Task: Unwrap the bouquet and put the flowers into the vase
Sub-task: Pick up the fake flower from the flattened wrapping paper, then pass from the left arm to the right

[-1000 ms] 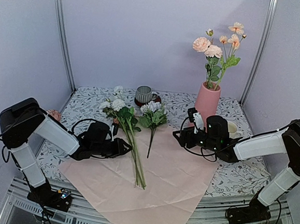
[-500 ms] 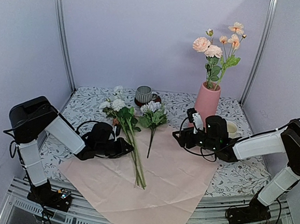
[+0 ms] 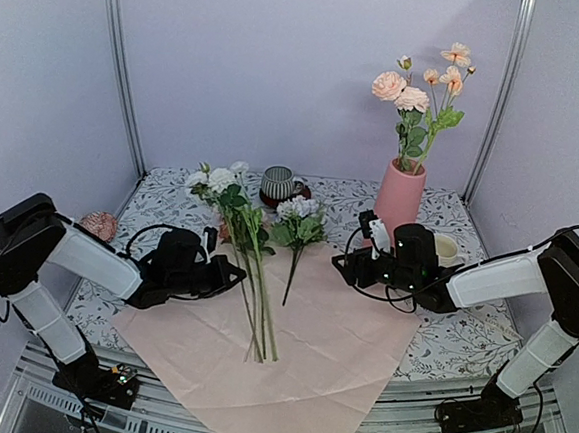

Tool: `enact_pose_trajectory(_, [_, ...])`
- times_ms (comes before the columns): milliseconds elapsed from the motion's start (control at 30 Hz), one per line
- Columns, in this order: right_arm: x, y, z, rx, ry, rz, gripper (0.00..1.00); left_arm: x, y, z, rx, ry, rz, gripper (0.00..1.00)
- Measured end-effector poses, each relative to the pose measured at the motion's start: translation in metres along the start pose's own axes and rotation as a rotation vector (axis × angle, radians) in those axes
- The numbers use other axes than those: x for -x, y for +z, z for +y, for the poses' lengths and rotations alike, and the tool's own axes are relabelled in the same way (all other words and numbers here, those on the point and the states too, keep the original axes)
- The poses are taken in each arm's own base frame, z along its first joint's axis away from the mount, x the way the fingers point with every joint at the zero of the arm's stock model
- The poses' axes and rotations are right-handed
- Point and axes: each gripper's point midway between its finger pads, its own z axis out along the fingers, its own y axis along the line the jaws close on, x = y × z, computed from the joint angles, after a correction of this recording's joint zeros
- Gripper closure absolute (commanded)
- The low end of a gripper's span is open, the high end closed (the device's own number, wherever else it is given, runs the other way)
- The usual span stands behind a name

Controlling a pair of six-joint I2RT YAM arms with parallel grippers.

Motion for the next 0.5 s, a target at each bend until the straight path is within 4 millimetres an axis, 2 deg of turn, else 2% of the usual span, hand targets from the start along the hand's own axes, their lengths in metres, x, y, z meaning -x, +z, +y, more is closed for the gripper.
enact_pose_trajectory(233, [-0.002,0.001,-0.001,-0.002,0.0,0.006,0.33,0.02,-0.03,-0.007,0.035,0.027,-0.084,1.0])
enact_pose_trajectory(500, [-0.002,0.001,-0.001,-0.002,-0.001,0.006,0.33,0.03,-0.06,-0.004,0.127,0.118,-0.126,1.0])
